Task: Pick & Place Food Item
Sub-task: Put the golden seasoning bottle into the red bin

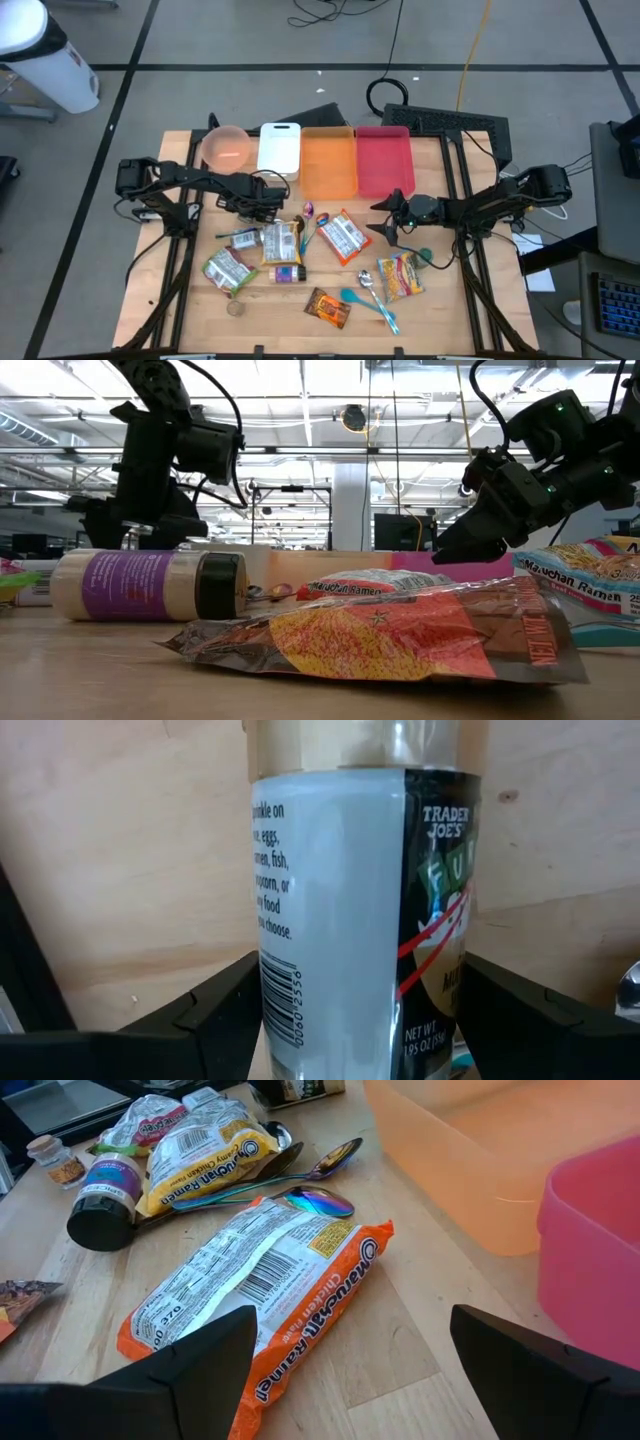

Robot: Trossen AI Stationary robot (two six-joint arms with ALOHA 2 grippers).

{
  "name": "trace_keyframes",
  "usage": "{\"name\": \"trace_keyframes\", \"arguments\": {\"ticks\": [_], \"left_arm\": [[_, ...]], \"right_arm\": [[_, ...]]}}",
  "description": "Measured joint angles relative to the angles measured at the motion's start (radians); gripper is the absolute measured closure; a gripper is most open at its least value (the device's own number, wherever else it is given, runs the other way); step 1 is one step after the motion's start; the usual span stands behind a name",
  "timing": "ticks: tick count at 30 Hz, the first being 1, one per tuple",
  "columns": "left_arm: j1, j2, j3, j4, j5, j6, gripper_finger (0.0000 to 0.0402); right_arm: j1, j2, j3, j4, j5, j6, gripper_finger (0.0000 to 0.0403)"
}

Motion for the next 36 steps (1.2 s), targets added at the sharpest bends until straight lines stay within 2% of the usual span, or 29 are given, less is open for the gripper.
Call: {"name": "trace_keyframes", "arguments": {"ticks": [6,12,18,24,28,32,36], "left_arm": [[-0.015,-0.065,0.014,-0.089,-0.024,0.026,0.0120],[-0.034,-0.216,0.017,-0.117,-0.032,0.025,0.0120],[-0.078,-0.396,0.017,-0.106,-0.038,0.020,0.0120],[-0.142,-0.554,0.020,-0.021,-0.131,0.069,0.0120],[-0.182,-0.614,0.020,0.073,-0.216,0.208,0.0120],[-0.212,-0.630,0.020,0.191,-0.303,0.448,0.0120],[-0.212,-0.618,0.020,0.347,-0.313,0.754,0.0120]], "right_arm": [[0.000,0.000,0.000,0.000,0.000,0.000,0.0078],[0.000,0.000,0.000,0.000,0.002,0.000,0.0080],[0.000,0.000,0.000,0.032,0.006,-0.007,0.0080],[0.000,0.000,0.000,0.118,-0.001,0.003,0.0080],[0.000,0.000,0.000,0.150,-0.001,0.024,0.0080],[-0.002,0.000,0.000,0.223,0.009,0.022,0.0080],[-0.025,0.000,0.000,0.340,0.026,-0.060,0.0080]]}}
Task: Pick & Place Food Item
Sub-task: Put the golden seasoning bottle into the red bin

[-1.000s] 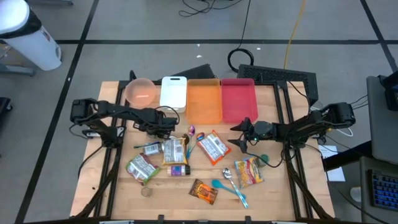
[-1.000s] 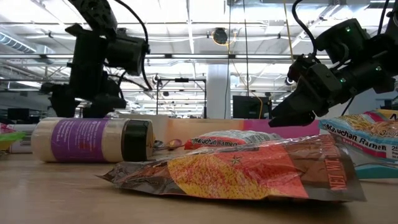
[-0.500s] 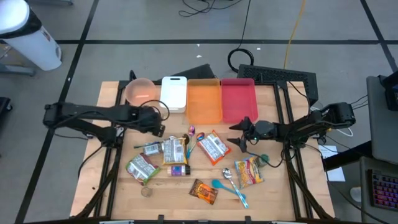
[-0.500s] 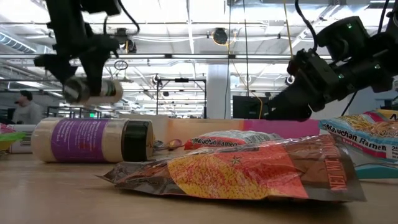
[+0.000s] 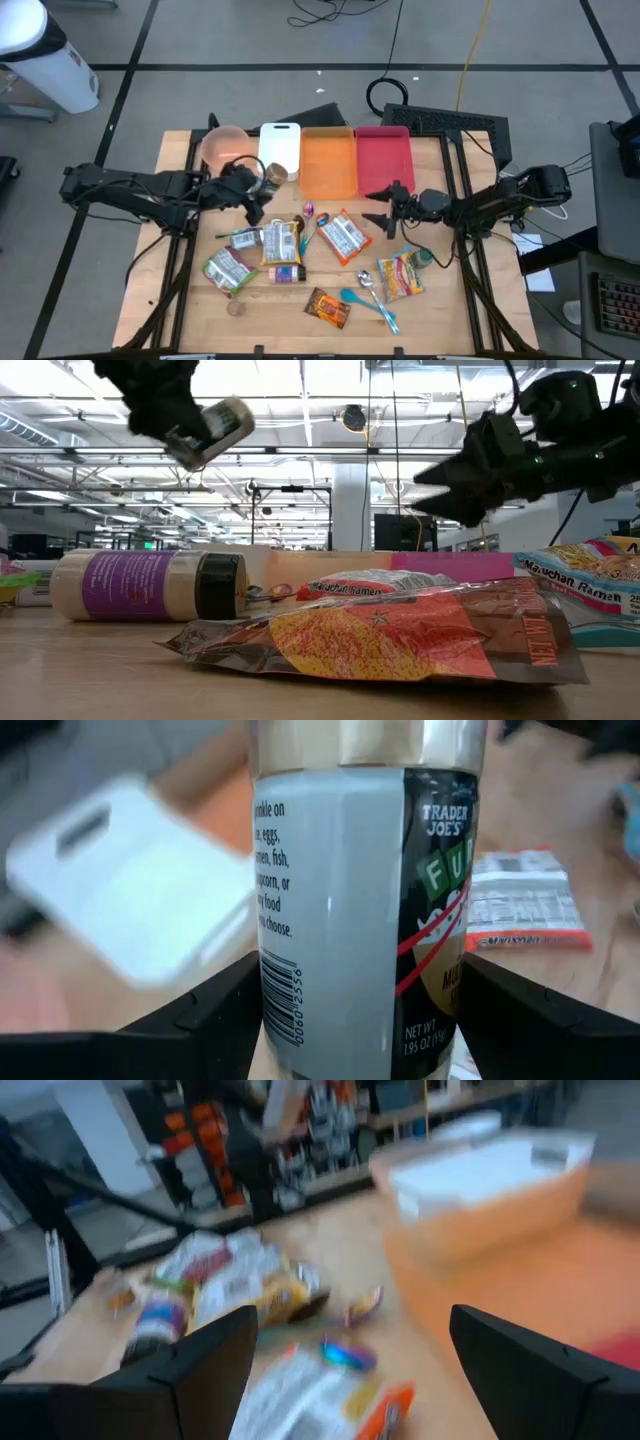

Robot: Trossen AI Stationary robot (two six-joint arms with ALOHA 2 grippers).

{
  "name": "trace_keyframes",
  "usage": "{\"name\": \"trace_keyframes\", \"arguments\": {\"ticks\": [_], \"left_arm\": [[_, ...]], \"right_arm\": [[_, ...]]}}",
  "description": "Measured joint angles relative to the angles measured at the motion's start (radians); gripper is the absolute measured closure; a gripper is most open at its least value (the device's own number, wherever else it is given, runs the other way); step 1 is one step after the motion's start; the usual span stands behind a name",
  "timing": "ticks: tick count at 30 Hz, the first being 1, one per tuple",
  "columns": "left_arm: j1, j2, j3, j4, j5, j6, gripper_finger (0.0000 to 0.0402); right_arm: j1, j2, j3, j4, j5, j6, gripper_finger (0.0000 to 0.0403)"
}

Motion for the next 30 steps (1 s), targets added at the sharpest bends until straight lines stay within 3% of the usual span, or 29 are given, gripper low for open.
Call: {"name": "trace_keyframes", "arguments": {"ticks": [4,6,10,13,20,25,30], "left_arm": [[0.023,0.045,0.002,0.160,0.012,0.205,0.0120],[0.046,0.073,0.001,0.195,0.031,0.253,0.0120],[0.086,0.134,0.000,0.210,0.088,0.272,0.0120],[0.099,0.184,0.000,0.238,0.121,0.295,0.0120],[0.100,0.276,0.001,0.360,0.222,0.345,0.0120],[0.103,0.288,0.001,0.370,0.251,0.356,0.0120],[0.114,0.286,0.001,0.381,0.253,0.382,0.0120]], "right_arm": [[-0.069,0.000,0.025,0.046,-0.005,-0.024,0.0080],[-0.117,0.000,0.063,-0.003,-0.069,-0.022,0.0080],[-0.197,0.000,0.204,-0.212,-0.270,-0.033,0.0080],[-0.221,0.000,0.333,-0.422,-0.357,-0.145,0.0080],[-0.229,0.000,0.586,-0.806,-0.359,-0.479,0.0080],[-0.231,0.000,0.703,-0.959,-0.290,-0.530,0.0080],[-0.212,0.000,0.744,-0.974,-0.305,-0.538,0.0068]]}}
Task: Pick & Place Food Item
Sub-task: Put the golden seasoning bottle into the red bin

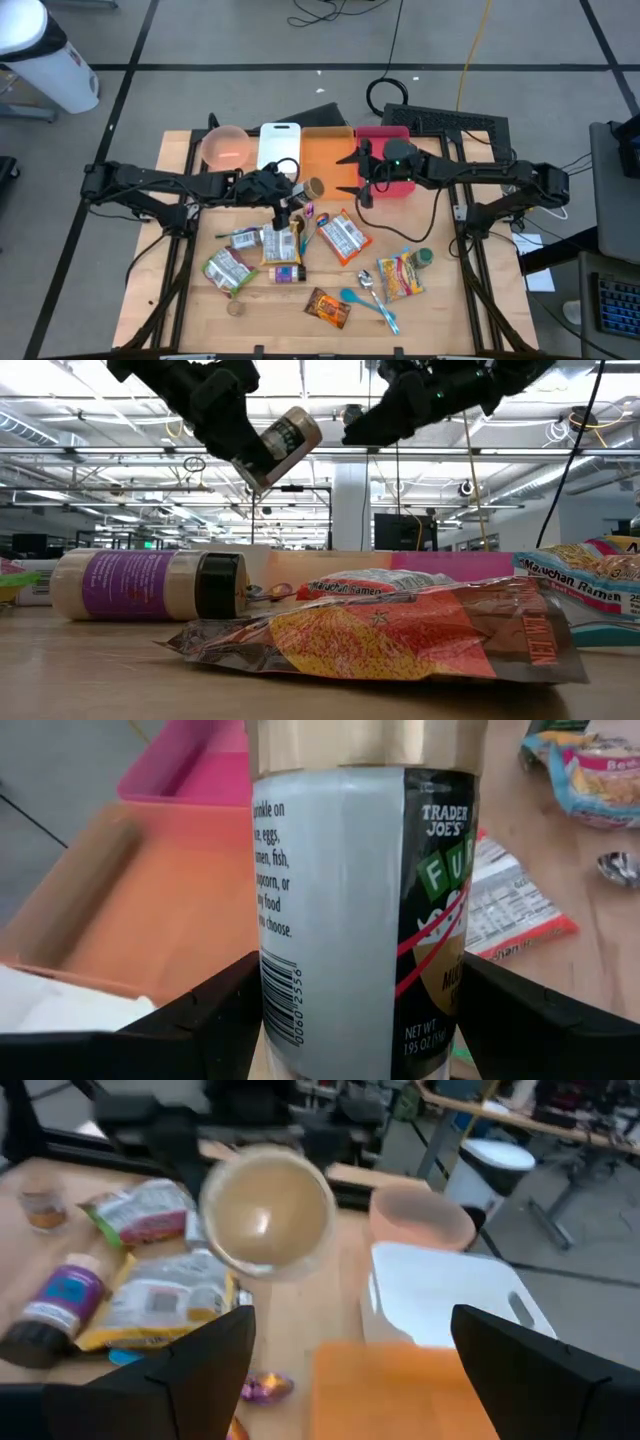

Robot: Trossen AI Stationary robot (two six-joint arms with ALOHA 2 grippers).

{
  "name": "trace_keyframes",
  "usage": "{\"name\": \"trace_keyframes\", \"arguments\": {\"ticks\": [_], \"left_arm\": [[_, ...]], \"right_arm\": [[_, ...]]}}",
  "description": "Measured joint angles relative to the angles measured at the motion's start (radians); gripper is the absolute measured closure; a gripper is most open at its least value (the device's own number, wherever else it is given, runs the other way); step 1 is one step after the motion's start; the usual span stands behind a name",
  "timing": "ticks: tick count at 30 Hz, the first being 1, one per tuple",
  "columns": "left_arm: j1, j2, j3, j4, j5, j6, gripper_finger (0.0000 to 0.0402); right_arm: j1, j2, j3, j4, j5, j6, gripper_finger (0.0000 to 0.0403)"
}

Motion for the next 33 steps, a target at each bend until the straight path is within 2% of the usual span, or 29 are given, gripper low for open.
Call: {"name": "trace_keyframes", "arguments": {"ticks": [6,9,18,23,33], "left_arm": [[0.043,0.000,0.000,-0.003,0.069,0.020,0.0120],[0.053,0.000,0.000,-0.002,0.068,0.033,0.0120],[0.055,0.000,0.000,-0.001,0.069,0.044,0.0120],[0.055,0.002,0.000,-0.003,0.069,0.041,0.0120],[0.050,0.004,0.000,0.000,0.050,0.014,0.0120]], "right_arm": [[0.003,0.004,0.018,0.035,-0.158,0.087,0.0058],[0.003,0.029,0.019,0.052,-0.189,0.113,0.0059],[0.003,0.147,0.018,0.242,-0.199,0.189,0.0058],[0.000,0.202,0.020,0.342,-0.273,0.260,0.0058],[0.002,0.259,0.087,0.340,-0.223,0.233,0.0057]]}}
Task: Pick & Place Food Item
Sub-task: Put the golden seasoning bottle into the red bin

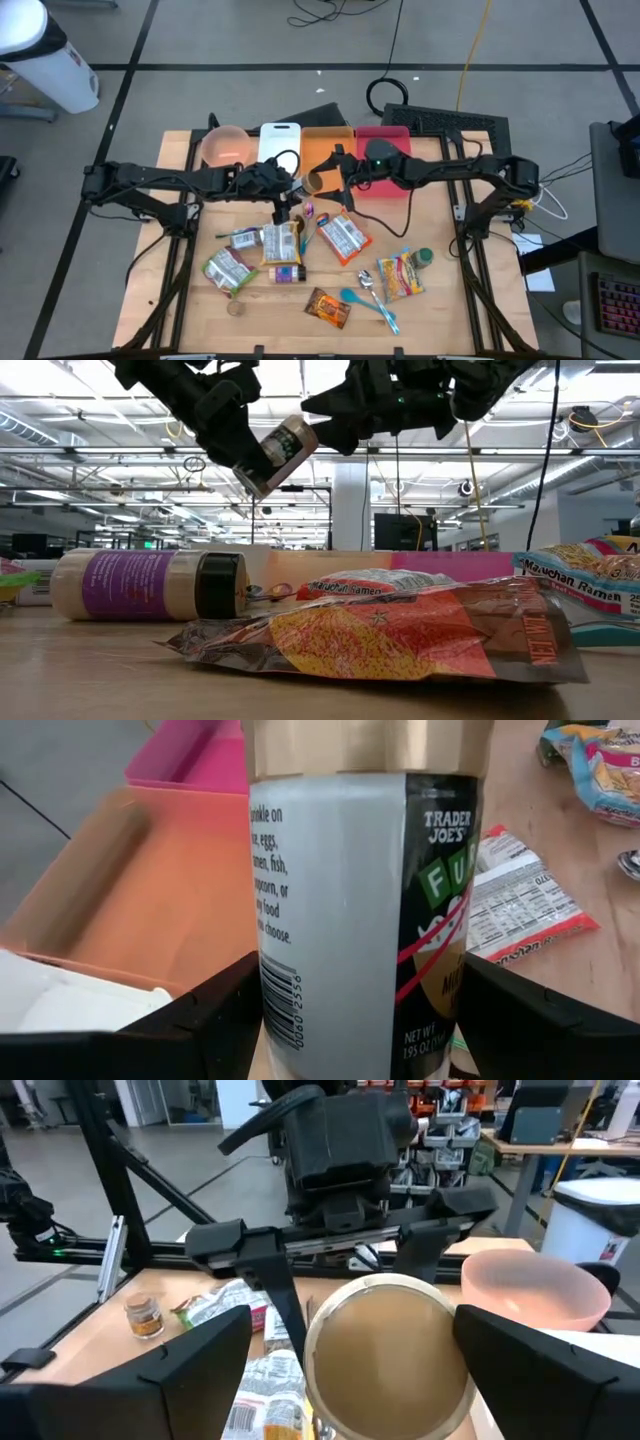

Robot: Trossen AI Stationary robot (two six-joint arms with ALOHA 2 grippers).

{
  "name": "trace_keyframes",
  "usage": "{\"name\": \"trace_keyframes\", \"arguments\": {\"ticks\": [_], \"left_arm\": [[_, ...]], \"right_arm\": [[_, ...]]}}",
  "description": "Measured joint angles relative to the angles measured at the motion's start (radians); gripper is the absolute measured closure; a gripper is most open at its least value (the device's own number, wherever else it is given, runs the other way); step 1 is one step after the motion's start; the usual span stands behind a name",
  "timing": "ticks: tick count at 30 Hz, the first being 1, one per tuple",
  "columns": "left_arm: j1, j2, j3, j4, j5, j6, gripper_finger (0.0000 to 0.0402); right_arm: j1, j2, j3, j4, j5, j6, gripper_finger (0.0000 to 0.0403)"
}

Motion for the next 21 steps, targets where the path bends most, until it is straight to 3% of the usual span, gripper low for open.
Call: {"name": "trace_keyframes", "arguments": {"ticks": [4,15,21], "left_arm": [[0.000,0.002,-0.003,-0.011,-0.002,-0.006,0.0120],[0.000,0.051,-0.002,0.022,-0.010,0.019,0.0121],[-0.003,0.082,0.000,0.070,-0.007,0.047,0.0121]], "right_arm": [[0.006,0.026,0.011,-0.008,0.010,-0.014,0.0057],[0.008,0.041,0.010,-0.018,0.191,-0.053,0.0057],[-0.006,0.043,0.009,-0.065,0.200,-0.051,0.0057]]}}
